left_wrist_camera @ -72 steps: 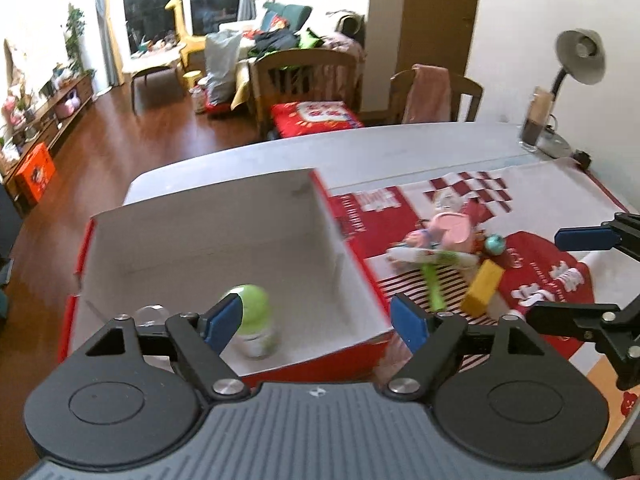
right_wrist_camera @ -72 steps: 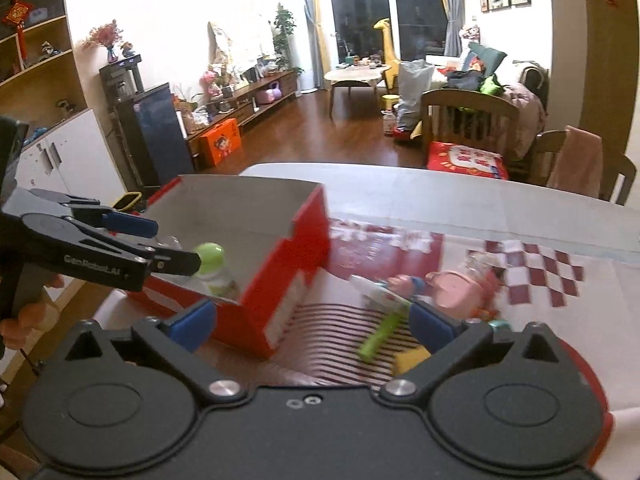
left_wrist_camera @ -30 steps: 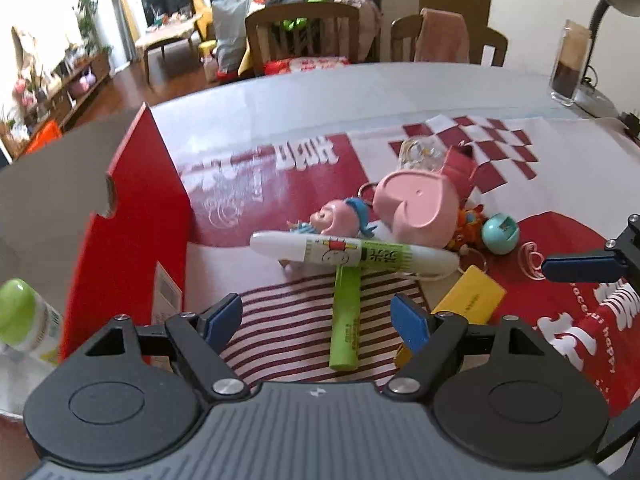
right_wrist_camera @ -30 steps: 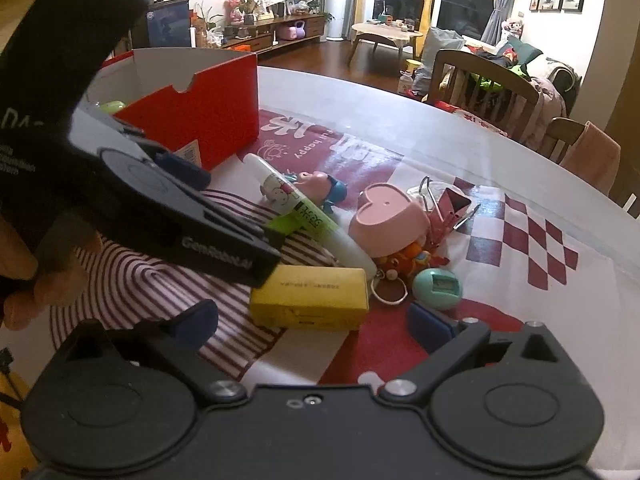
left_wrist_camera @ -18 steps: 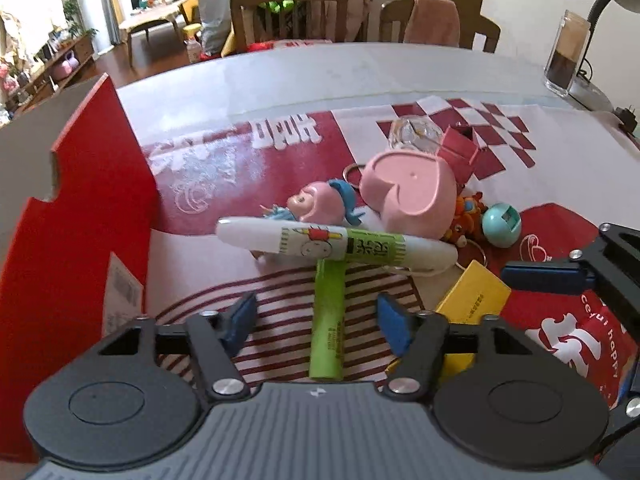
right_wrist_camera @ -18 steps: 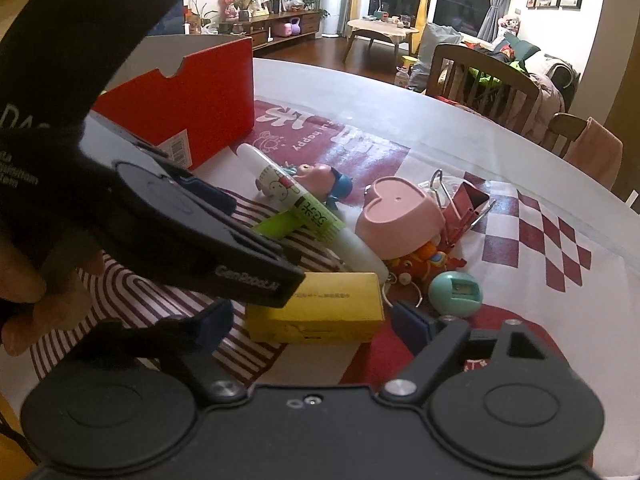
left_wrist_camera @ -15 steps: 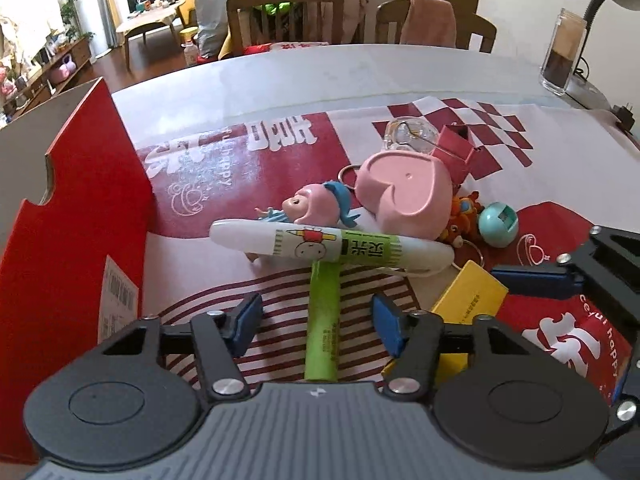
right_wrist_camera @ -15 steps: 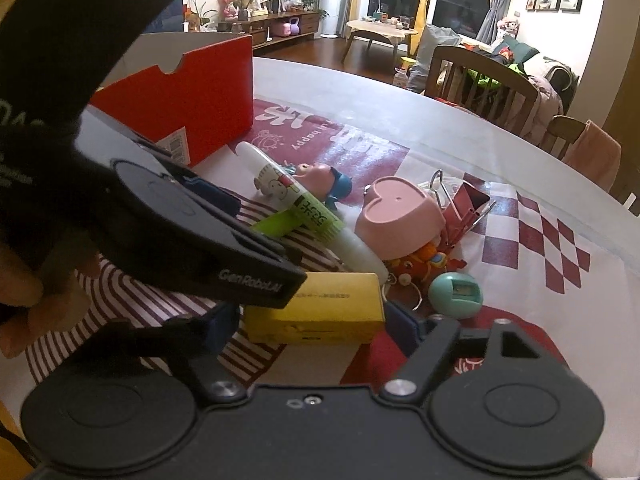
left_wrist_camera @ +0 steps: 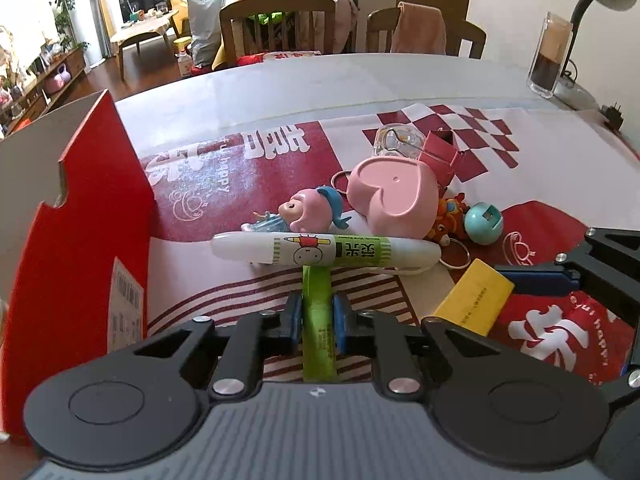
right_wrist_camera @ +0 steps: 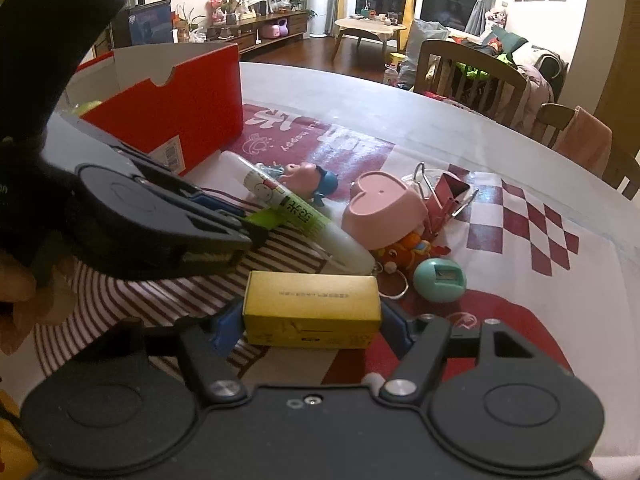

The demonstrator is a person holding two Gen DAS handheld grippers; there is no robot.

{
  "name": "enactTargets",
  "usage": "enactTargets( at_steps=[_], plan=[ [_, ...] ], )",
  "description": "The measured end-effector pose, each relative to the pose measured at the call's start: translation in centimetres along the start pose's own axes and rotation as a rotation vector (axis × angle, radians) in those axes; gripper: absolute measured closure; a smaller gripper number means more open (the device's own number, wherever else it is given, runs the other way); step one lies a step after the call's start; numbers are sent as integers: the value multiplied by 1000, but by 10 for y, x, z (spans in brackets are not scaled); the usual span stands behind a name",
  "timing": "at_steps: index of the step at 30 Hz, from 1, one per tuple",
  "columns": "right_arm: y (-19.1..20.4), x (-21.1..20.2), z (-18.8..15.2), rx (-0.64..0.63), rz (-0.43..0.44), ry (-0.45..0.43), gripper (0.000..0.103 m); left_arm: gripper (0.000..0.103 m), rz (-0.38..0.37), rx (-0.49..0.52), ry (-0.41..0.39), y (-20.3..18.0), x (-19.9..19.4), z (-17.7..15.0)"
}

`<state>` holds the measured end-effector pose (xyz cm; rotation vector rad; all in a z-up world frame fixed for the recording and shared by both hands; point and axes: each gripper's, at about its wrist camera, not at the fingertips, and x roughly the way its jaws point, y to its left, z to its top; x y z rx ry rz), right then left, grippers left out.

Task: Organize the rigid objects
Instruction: 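Carry the glue stick and yellow box into the cardboard box and lower them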

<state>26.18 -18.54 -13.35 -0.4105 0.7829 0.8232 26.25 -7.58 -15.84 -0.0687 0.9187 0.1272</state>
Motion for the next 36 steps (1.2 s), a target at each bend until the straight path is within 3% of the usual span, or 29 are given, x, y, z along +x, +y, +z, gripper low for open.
enactTargets(
  at_steps=[15,26,36],
  plan=[
    [13,-55,11,42,1,-16,33,87,-101,-92,-31,21,-62,-12],
    [41,-96,45,50,2,-61,33,87,-137,-99,-110,44,-124,-5],
    [82,-107,83,4,12,-115,33,87,-142,-98,-182,83,-166,0]
  ],
)
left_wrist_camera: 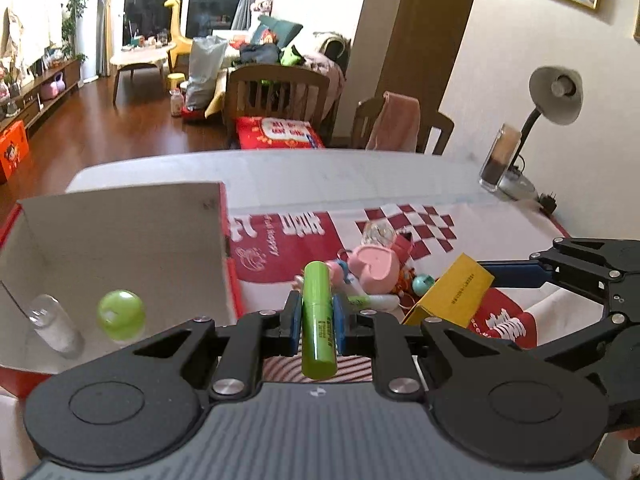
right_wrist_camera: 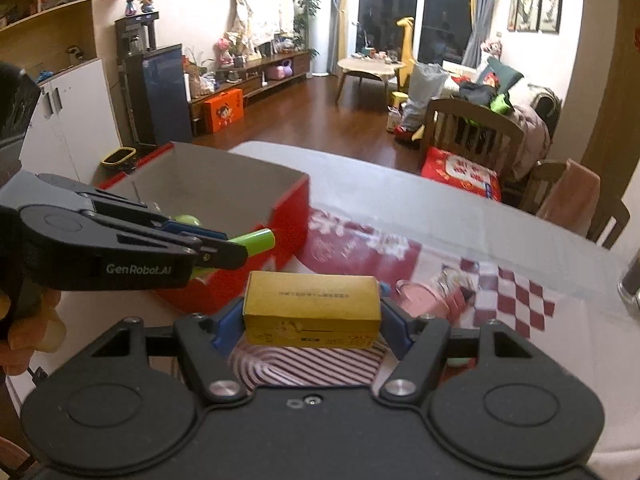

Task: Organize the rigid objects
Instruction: 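Carry the glue stick and yellow box into the cardboard box and lower them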

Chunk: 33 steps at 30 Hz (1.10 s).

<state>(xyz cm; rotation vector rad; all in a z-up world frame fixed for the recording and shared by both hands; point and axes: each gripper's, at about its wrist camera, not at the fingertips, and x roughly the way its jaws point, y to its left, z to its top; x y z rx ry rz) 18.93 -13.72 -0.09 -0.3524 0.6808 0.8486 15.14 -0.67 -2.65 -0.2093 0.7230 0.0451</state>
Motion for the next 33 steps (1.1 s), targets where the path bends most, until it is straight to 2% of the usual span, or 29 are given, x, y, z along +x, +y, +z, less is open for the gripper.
enactTargets(
  at_steps=[9,18,25,33],
  plan=[
    [42,22,34,-42,8,-11,33,87,38,1,-48,50,-29,9],
    [75,63,68,-64,7,5,33,87,114,-14,-50,119,-38,17],
    [94,110,82,-118,-58,45,33,87,163,-43,-25,176,-24,27],
    [98,171,96,-79,-89,135,33,87,193,-51,43,219,19,41]
  ],
)
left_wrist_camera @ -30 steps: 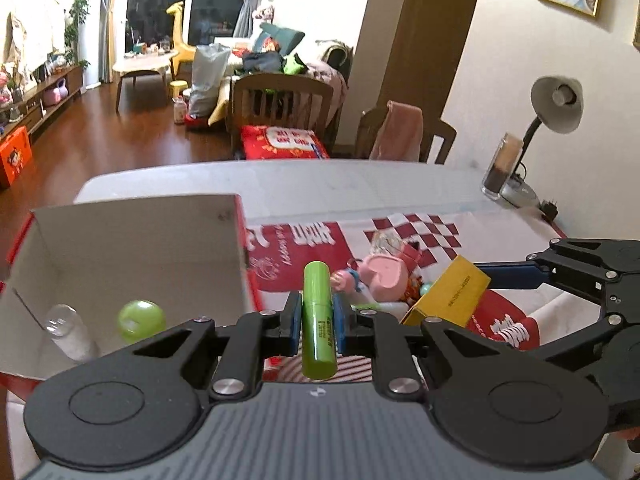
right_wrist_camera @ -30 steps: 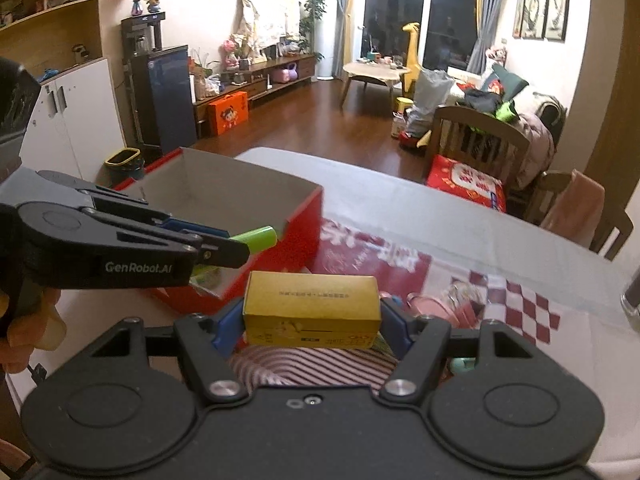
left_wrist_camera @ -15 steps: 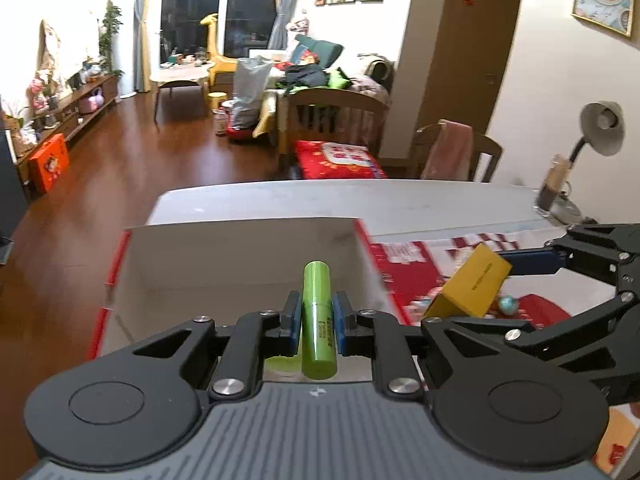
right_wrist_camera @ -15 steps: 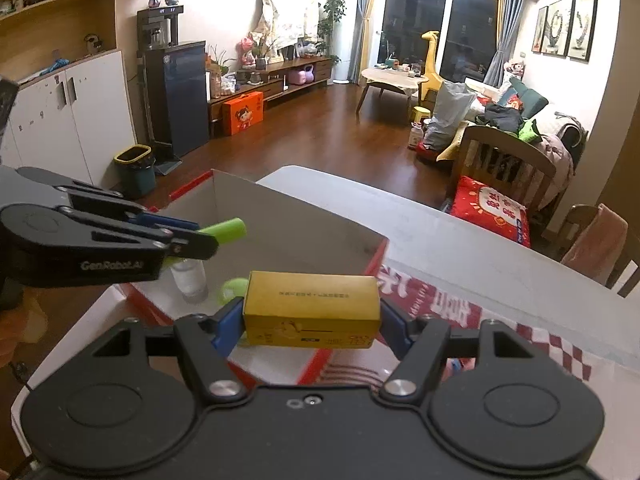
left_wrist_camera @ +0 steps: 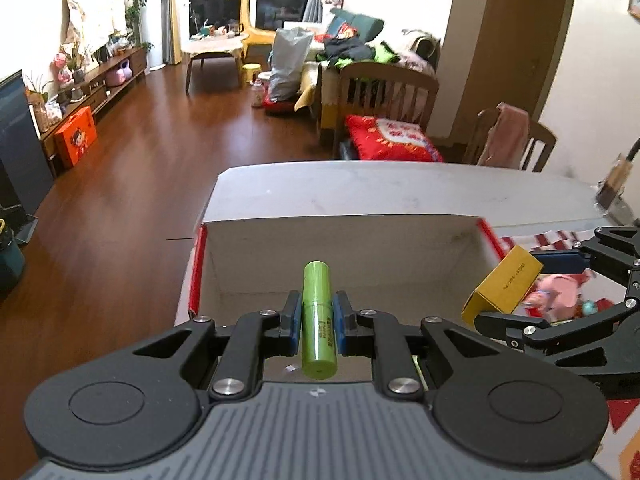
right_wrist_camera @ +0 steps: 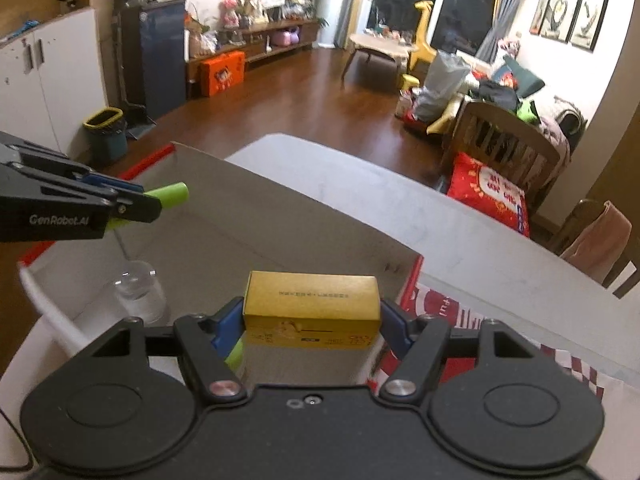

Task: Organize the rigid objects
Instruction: 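Carry the glue stick and yellow box into the cardboard box and lower them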

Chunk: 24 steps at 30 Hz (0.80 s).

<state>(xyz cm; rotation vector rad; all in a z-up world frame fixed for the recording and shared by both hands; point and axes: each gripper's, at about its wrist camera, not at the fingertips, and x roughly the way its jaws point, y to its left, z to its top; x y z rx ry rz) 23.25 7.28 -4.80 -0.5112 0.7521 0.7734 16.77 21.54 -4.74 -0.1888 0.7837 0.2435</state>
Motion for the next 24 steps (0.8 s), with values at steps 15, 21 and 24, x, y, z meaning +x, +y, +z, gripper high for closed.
enactTargets(
  at_steps=[15,21,24],
  plan=[
    [20,66,6,-9,19,155,33,87,19,40,201,8,84,6],
    [21,74,7,25,39,198,33,87,-5,37,292,10,101,3],
    [21,79,9,43,40,233,33,87,-2,32,326,11,106,1]
  ],
)
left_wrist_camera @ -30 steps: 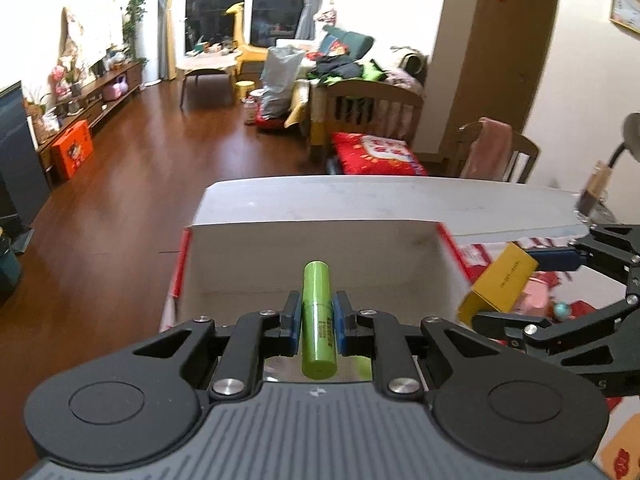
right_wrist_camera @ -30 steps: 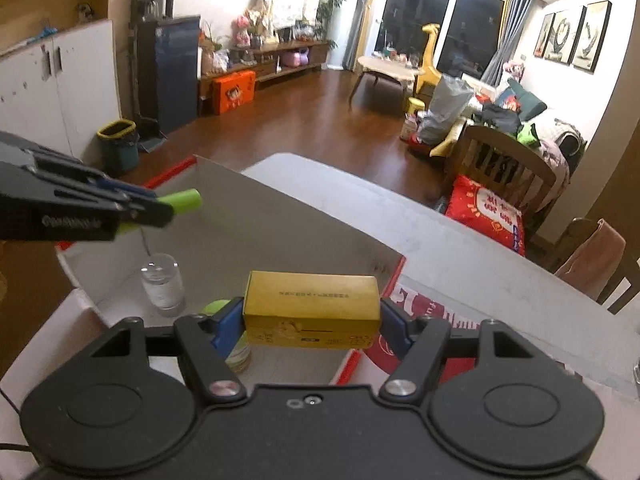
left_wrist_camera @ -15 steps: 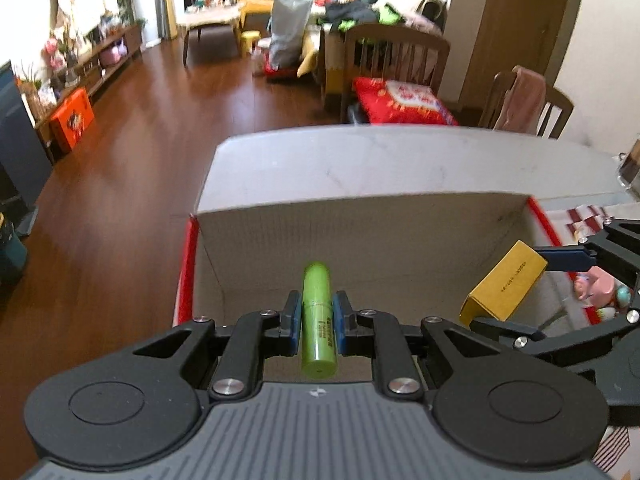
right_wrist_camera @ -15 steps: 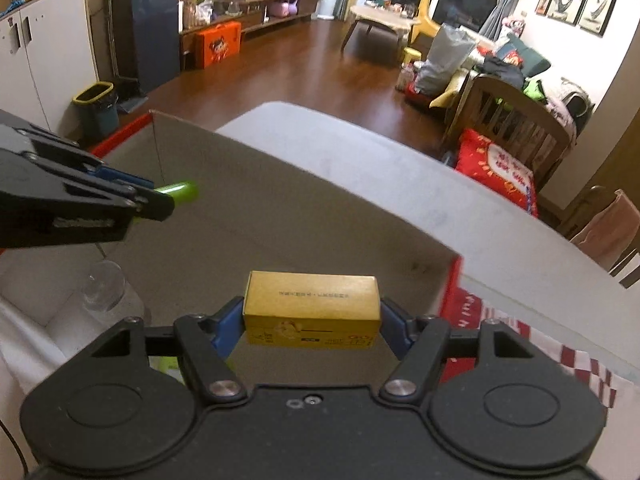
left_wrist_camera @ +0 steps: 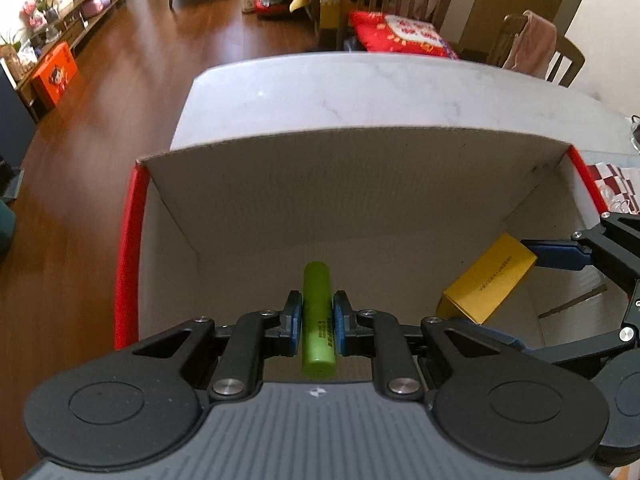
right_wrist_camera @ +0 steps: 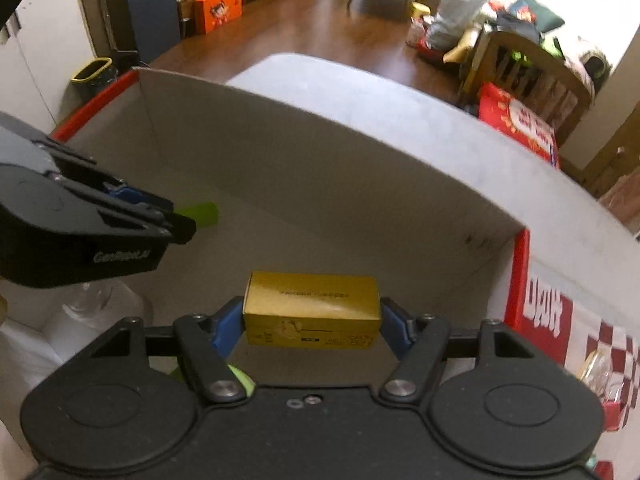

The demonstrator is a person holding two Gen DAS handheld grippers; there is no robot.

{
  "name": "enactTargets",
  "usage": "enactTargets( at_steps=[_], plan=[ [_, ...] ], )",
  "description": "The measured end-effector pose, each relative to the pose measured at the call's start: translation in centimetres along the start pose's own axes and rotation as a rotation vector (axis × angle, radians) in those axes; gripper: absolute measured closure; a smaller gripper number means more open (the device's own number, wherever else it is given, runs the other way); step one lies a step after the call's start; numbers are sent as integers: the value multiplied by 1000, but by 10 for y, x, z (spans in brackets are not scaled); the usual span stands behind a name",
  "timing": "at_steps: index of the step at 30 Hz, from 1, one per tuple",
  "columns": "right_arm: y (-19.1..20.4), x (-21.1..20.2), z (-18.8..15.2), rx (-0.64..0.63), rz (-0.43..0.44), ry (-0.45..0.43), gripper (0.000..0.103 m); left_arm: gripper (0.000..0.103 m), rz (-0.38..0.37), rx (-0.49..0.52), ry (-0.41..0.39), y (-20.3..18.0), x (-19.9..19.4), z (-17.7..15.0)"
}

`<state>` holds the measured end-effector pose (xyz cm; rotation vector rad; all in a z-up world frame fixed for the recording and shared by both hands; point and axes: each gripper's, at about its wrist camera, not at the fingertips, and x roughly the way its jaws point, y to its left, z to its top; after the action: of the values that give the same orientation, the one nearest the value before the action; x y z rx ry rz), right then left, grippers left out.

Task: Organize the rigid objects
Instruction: 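Carry the glue stick and yellow box into the cardboard box and lower them, then open both tools to release the items and withdraw from the box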

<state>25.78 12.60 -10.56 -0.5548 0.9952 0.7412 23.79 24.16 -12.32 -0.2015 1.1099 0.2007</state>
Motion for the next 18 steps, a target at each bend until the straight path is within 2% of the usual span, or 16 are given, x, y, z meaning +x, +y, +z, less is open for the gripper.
enactTargets(
  at_steps=[7,18],
  plan=[
    [2,-4,1,17,-3,9,34,87,7,-24,73,3,10,0],
    [-12,-32,-1,50,41,-48,32,87,12,-56,57,7,2,-1]
  ],
)
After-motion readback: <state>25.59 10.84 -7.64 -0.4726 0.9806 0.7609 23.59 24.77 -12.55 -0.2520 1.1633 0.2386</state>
